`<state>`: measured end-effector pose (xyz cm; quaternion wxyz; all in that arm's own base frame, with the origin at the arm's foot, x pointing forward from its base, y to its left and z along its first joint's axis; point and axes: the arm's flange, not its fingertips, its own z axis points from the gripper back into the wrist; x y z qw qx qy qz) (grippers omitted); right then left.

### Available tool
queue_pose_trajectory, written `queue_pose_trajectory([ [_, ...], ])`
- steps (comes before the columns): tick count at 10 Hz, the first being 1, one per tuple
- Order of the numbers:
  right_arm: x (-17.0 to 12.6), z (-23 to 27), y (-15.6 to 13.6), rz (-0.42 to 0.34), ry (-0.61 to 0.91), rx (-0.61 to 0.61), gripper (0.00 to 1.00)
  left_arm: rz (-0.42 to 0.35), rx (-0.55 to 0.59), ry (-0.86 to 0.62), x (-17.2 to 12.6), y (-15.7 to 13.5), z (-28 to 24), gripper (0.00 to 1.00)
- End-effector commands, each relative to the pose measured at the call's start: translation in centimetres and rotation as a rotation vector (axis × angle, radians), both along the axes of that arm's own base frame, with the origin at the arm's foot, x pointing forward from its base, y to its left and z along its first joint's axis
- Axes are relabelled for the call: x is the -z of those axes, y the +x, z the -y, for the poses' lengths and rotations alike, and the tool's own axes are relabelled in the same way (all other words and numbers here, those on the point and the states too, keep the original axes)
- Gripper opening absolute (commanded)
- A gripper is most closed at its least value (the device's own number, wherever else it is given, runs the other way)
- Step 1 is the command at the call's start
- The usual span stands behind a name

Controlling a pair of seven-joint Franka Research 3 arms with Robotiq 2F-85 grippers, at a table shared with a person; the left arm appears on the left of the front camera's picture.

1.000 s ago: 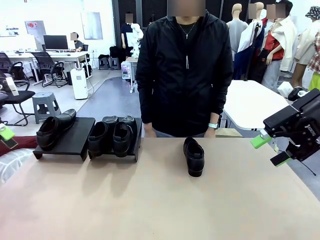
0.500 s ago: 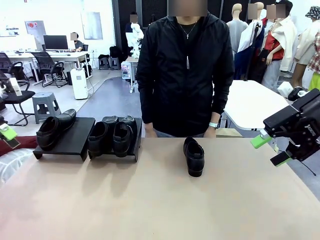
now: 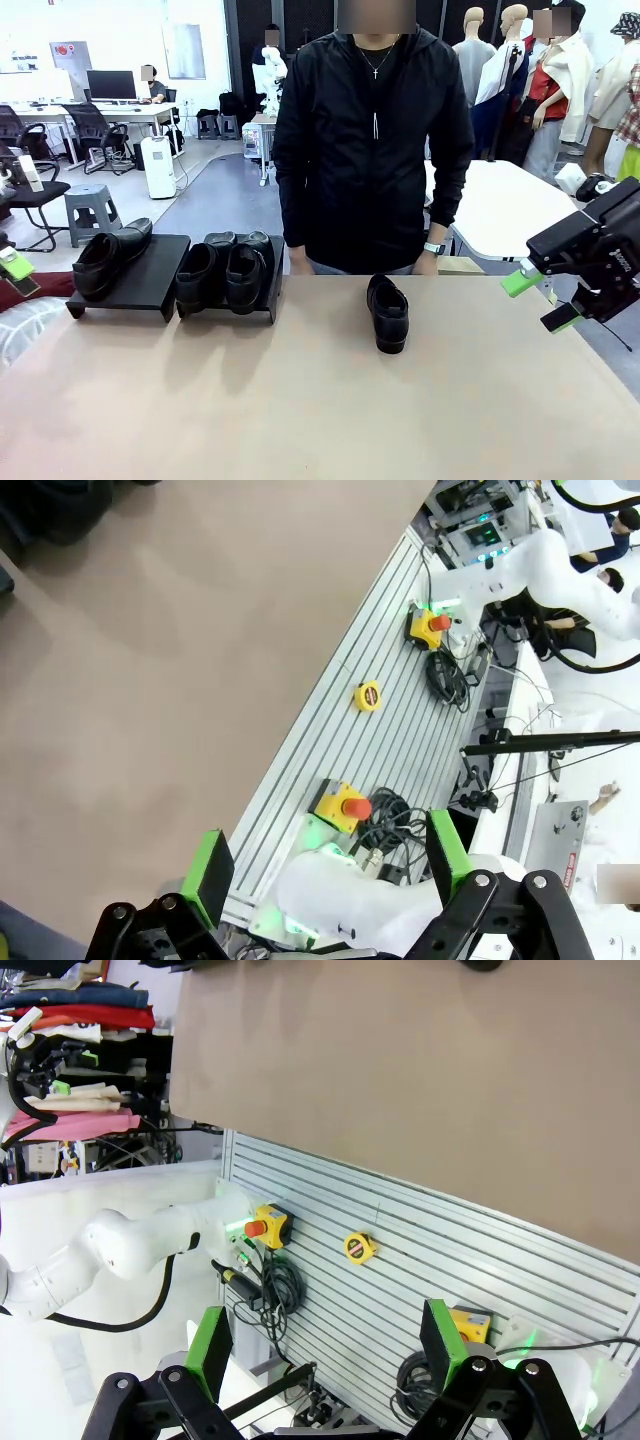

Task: Organize the shoes by placing them on the stand.
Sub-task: Pick up one Shoe and place it in the middle of the table.

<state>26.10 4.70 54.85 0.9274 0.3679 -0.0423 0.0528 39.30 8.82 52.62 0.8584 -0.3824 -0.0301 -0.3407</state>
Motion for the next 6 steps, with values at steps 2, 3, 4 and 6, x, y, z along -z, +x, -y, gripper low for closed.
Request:
queue_pose_trajectory([
  [2, 0.0, 0.0, 0.0, 0.000, 0.000, 0.000, 1.00, -0.009, -0.007, 0.020, -0.3, 0.0, -0.1, 1.00],
  [3, -0.8, -5.1, 3.1, 0.006, -0.189, 0.002, 1.00, -0.009, -0.007, 0.020, -0.3, 0.0, -0.1, 1.00],
  [4, 0.1, -10.7, 7.2, 0.002, -0.340, 0.021, 1.00, -0.009, -0.007, 0.020, -0.3, 0.0, -0.1, 1.00],
  [6, 3.4, -17.8, 15.3, 0.053, -0.579, 0.042, 1.00, -0.009, -0.007, 0.020, -0.3, 0.0, -0.1, 1.00],
])
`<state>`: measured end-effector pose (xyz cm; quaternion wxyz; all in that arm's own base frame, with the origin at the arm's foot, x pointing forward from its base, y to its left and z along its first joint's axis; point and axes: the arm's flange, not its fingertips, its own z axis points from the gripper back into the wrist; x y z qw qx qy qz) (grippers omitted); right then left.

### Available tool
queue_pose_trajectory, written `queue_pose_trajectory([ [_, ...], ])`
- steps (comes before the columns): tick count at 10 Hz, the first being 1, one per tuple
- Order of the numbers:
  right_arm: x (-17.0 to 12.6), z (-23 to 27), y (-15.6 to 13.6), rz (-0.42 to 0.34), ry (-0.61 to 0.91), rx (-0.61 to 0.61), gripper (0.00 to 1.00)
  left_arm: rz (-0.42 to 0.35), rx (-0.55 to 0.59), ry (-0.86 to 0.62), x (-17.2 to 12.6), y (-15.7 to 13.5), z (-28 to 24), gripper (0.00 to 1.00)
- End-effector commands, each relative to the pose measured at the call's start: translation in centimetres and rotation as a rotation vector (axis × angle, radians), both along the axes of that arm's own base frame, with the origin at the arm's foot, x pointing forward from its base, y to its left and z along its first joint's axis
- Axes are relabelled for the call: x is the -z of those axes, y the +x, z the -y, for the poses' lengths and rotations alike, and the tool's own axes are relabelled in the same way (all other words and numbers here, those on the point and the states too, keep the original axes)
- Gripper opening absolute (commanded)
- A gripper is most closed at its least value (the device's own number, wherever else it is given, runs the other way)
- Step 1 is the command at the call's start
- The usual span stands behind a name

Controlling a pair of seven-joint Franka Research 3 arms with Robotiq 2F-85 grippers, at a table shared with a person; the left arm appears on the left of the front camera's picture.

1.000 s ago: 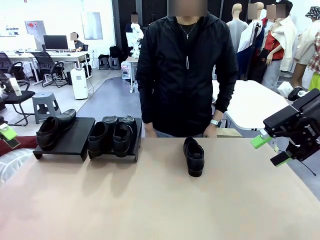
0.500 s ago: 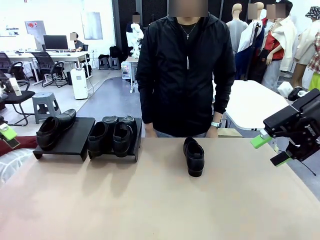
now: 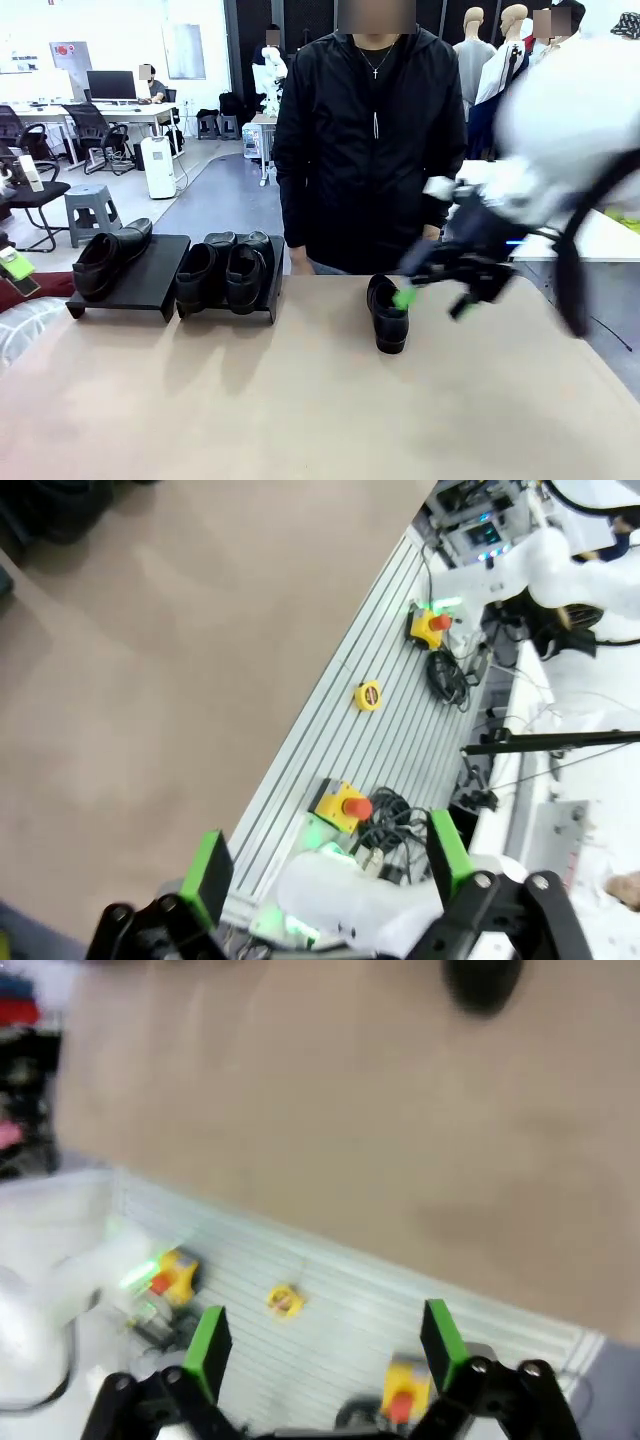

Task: Organize the shoes by placing them on the stand.
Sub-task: Pick up one Shoe and place it in the middle of the table.

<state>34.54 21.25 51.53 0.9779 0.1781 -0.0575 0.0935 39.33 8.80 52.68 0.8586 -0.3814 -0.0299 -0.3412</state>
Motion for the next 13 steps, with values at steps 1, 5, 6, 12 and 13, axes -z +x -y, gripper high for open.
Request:
queue_pose_trajectory([
  [1, 1.7, -3.9, 9.2, 0.075, -0.299, 0.146, 1.00, -0.010, -0.008, 0.018, -0.2, 0.0, -0.2, 1.00],
  [5, 4.0, -5.9, 9.1, 0.149, -0.263, 0.045, 1.00, -0.010, -0.008, 0.018, -0.2, 0.0, -0.2, 1.00],
  [6, 4.0, -5.9, 9.1, 0.149, -0.263, 0.045, 1.00, -0.010, -0.008, 0.018, -0.2, 0.0, -0.2, 1.00],
  [12, 12.5, -6.7, 20.8, 0.154, -0.311, 0.249, 1.00, -0.010, -0.008, 0.018, -0.2, 0.0, -0.2, 1.00],
  [13, 14.0, -6.6, 22.2, 0.159, -0.311, 0.287, 1.00, -0.010, -0.008, 0.018, -0.2, 0.0, -0.2, 1.00],
])
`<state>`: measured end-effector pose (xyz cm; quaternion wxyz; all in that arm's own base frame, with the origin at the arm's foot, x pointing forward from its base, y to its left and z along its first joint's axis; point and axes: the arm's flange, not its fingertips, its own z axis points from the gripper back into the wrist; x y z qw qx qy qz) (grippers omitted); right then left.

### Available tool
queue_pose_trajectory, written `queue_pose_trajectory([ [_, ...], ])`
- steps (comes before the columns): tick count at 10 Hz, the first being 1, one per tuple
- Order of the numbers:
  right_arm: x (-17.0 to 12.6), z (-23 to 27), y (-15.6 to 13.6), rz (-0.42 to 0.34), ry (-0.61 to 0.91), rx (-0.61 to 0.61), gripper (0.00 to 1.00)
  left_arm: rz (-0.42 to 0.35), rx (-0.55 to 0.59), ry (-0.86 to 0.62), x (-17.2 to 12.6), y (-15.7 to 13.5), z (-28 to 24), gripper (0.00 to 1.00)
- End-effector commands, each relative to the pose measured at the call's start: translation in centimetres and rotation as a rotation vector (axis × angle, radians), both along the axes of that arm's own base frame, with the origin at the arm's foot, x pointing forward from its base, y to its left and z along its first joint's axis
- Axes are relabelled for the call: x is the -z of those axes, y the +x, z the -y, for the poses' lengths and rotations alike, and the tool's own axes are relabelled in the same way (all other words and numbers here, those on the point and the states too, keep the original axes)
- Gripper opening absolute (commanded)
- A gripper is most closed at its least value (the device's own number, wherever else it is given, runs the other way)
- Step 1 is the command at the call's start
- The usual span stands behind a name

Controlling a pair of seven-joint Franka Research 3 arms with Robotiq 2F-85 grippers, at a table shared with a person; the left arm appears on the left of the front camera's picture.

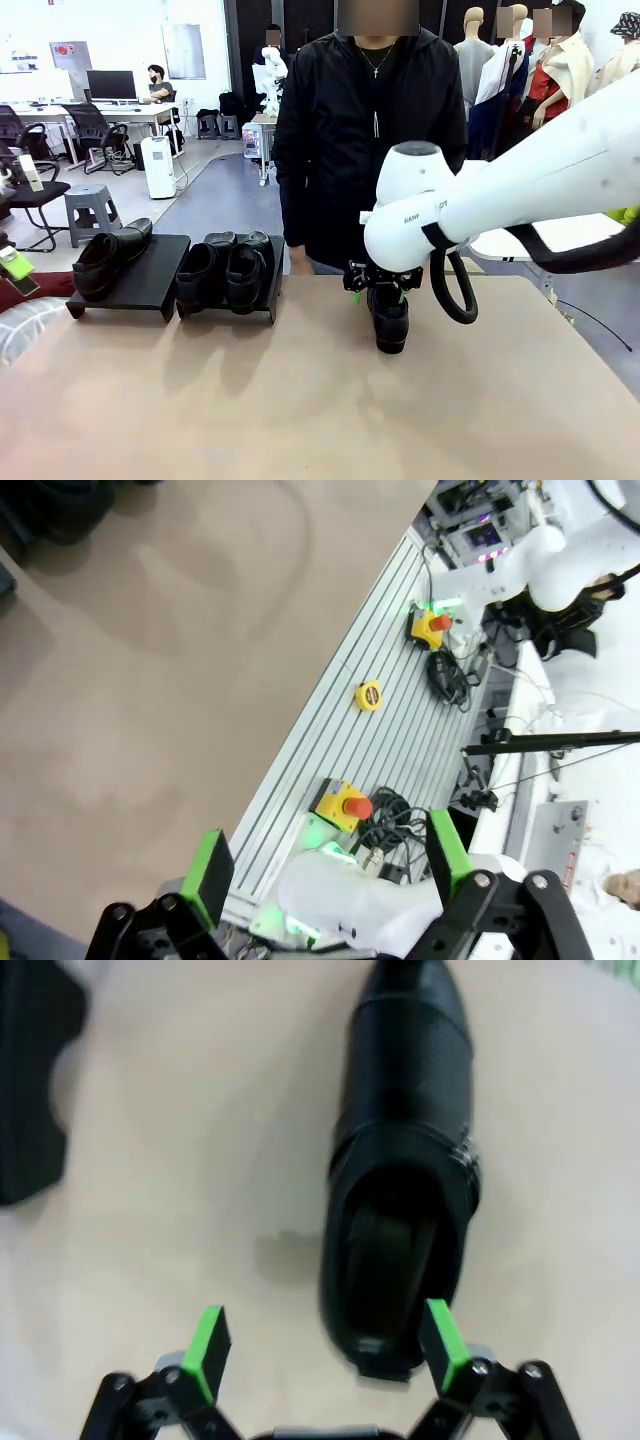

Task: Organize the shoes by placing them on the stand.
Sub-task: Pick up one Shoe and place it in the middle of the table.

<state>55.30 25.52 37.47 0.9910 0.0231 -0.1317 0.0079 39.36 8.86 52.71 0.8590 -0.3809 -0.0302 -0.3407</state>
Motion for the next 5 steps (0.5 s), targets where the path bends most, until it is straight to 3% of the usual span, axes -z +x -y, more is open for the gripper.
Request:
queue_pose_trajectory([
  [1, 0.6, -2.4, 2.1, 0.043, -0.054, 0.086, 1.00, -0.010, -0.007, 0.017, -0.2, 0.0, -0.1, 1.00],
  [5, 2.1, -2.3, 3.3, -0.023, -0.030, 0.088, 1.00, -0.010, -0.007, 0.017, -0.2, 0.0, -0.1, 1.00],
])
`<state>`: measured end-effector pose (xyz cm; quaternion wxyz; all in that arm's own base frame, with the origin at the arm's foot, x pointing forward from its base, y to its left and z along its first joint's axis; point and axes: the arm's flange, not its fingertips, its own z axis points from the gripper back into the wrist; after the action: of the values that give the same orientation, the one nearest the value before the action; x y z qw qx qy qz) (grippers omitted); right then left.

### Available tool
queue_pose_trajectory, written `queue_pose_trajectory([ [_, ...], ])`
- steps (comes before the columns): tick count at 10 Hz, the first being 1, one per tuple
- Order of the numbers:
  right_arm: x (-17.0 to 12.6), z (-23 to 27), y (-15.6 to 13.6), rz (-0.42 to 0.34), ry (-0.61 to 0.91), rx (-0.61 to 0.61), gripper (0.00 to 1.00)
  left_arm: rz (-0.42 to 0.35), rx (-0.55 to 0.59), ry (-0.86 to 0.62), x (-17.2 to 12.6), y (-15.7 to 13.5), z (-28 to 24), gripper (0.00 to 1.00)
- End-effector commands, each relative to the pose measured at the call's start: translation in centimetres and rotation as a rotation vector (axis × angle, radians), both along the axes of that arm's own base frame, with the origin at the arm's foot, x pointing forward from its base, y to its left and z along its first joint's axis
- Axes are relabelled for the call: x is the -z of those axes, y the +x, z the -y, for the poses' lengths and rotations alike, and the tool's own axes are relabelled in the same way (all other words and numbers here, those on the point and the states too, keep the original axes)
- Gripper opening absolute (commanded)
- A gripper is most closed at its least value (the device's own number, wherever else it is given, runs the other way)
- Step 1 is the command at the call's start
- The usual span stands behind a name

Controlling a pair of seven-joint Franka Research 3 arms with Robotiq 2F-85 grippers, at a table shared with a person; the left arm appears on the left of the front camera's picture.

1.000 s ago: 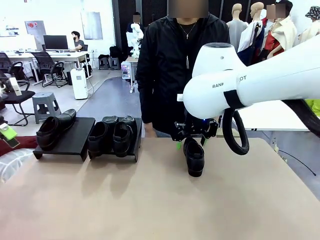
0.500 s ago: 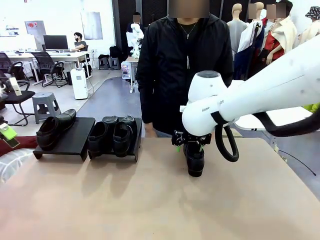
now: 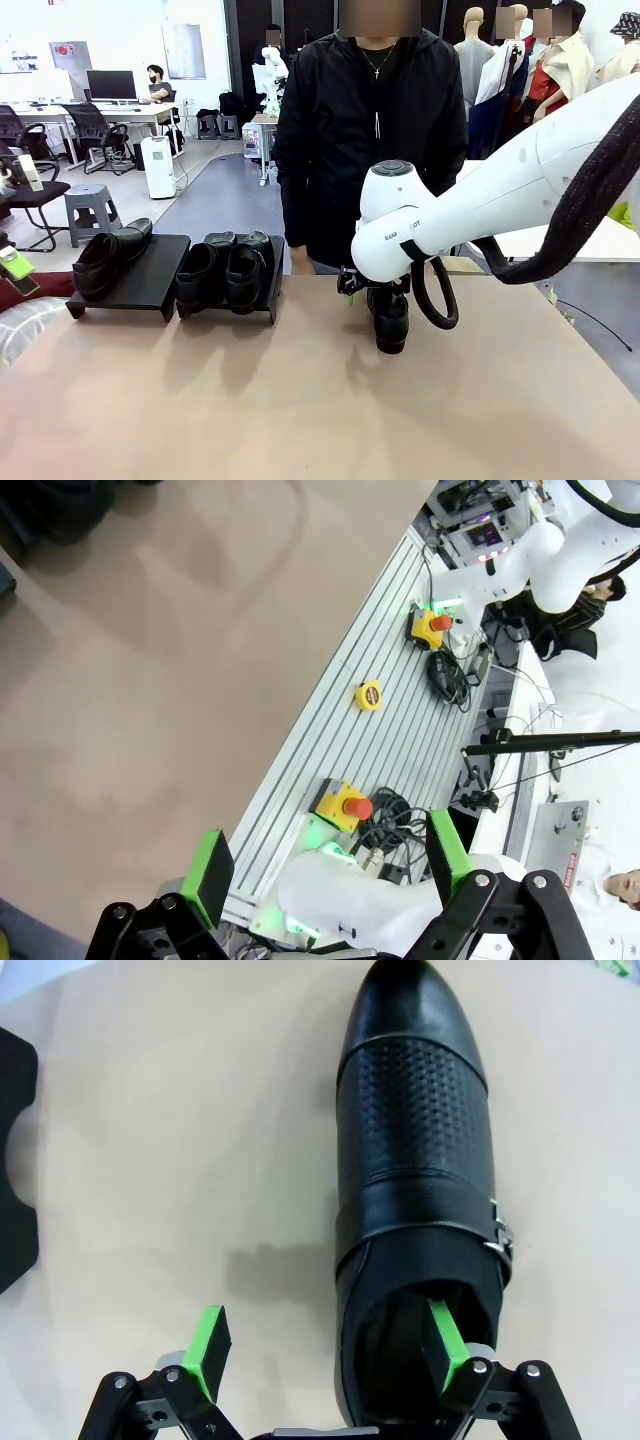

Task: Organize the shoes by placing them on the stand.
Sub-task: Pick up one Shoe and place it in the middle of the table.

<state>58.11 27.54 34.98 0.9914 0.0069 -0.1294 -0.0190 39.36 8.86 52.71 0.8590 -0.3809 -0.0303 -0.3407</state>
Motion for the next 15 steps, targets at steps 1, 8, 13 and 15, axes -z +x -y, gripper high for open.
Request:
queue_pose_trajectory([
  [1, -0.4, -0.3, 0.5, -0.031, -0.011, 0.026, 1.00, -0.010, -0.007, 0.017, -0.2, -0.1, -0.1, 1.00],
  [8, -0.7, -0.3, 0.0, -0.044, -0.062, 0.022, 0.00, -0.010, -0.007, 0.017, -0.2, -0.1, -0.1, 1.00],
  [13, -2.3, 0.9, -0.4, -0.050, -0.064, 0.034, 0.00, -0.010, -0.007, 0.017, -0.2, -0.1, -0.1, 1.00],
  [15, -6.5, 3.1, -2.7, -0.051, -0.028, 0.014, 0.00, -0.010, -0.007, 0.017, -0.2, -0.1, -0.1, 1.00],
])
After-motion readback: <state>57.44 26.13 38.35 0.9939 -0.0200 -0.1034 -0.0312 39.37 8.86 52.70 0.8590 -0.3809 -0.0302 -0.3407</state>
